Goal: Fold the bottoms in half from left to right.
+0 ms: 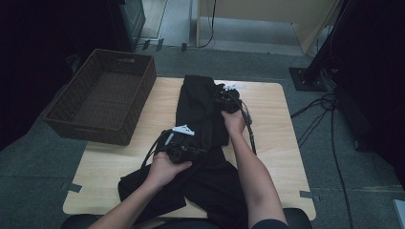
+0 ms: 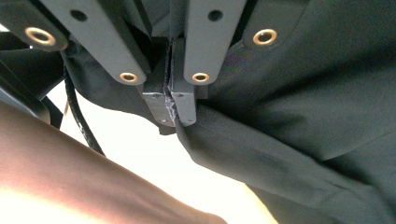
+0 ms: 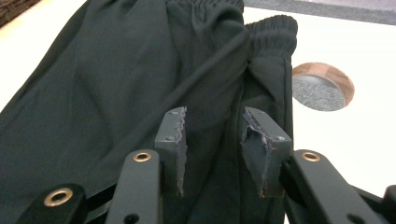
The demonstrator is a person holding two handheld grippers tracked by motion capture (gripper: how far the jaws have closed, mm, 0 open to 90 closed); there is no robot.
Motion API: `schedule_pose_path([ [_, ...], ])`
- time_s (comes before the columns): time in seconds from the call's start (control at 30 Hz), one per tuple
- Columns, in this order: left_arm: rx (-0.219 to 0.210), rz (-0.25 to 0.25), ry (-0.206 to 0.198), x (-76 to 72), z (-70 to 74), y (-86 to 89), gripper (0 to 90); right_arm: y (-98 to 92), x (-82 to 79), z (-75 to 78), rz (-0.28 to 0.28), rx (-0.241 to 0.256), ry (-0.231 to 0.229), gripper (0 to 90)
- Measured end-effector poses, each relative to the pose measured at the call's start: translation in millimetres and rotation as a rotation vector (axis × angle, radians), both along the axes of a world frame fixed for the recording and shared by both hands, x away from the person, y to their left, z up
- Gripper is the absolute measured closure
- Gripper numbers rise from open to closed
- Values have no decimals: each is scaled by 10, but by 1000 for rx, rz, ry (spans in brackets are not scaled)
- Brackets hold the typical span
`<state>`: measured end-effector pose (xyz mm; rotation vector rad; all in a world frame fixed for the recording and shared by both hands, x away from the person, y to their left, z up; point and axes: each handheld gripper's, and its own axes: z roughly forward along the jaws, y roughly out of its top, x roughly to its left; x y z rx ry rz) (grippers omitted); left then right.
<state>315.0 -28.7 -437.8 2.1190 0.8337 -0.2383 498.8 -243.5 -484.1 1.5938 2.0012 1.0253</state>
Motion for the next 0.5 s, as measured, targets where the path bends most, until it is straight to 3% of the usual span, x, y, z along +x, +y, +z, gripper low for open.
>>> schedule_pose_path([
  [0.17,6,-34,9,-35,-94,-209,900,6,-114,93,27,3,-36,534],
  [0.27,23,-57,-12,-85,-152,-369,900,28,-179,120,46,5,-41,492],
  [0.4,54,-79,18,-93,-338,-498,884,79,-272,103,75,11,-44,441],
  [0.47,52,-84,42,-72,-395,-504,766,105,-320,79,81,-6,-46,416],
  [0.5,70,-92,30,-69,-399,-499,731,114,-338,59,84,-15,-45,404],
])
